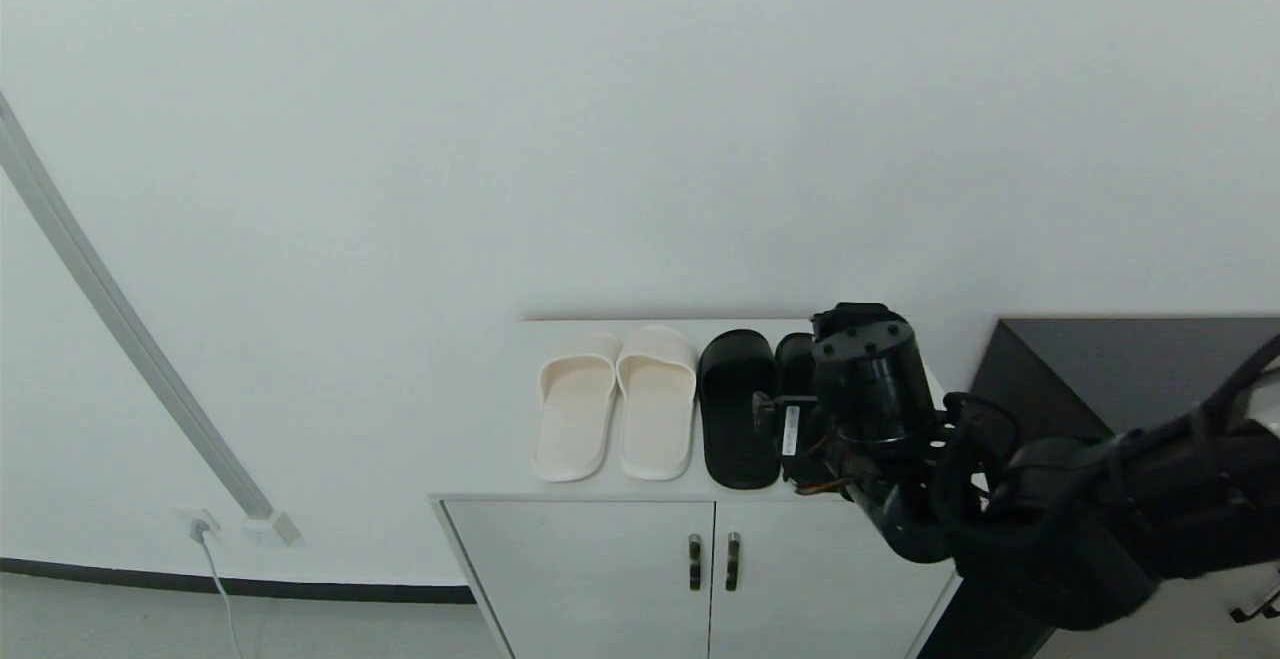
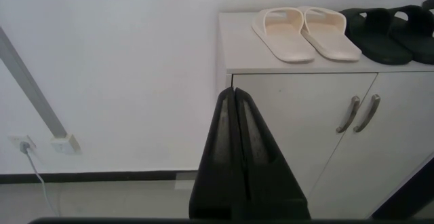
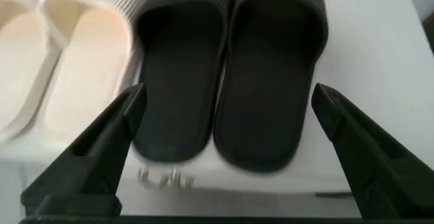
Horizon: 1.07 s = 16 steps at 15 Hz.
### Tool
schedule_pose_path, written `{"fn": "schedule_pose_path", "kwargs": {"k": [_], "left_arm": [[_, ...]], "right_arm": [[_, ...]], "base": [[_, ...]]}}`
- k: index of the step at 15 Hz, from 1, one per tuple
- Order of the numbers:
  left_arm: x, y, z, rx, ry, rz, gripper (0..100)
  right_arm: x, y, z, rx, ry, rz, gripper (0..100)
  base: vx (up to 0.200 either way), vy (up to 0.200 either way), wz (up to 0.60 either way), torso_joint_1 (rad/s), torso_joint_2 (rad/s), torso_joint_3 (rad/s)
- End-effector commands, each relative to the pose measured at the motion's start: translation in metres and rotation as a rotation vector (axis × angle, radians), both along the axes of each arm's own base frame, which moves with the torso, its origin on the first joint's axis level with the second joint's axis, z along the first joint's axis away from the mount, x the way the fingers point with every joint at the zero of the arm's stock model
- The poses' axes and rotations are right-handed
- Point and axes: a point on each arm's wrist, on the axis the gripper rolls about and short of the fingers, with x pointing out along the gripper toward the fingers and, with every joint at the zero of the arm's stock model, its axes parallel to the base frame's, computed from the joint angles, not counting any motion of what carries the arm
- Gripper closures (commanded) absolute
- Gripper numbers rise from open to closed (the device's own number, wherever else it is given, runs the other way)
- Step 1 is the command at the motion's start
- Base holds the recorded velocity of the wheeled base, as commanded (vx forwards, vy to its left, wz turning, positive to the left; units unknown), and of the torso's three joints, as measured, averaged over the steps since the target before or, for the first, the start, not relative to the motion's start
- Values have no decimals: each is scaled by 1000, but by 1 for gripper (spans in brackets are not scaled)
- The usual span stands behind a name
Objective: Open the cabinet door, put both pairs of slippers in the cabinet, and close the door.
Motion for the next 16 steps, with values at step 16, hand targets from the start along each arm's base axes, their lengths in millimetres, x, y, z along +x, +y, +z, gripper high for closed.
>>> {"fn": "schedule_pose_path", "kwargs": {"k": [16], "left_arm": [[0,0,0,-1,1,0,100]], "right_arm": [[125,26,-62,-86,-61,-129,0]], "base": [[0,0,0,0,0,0]]}}
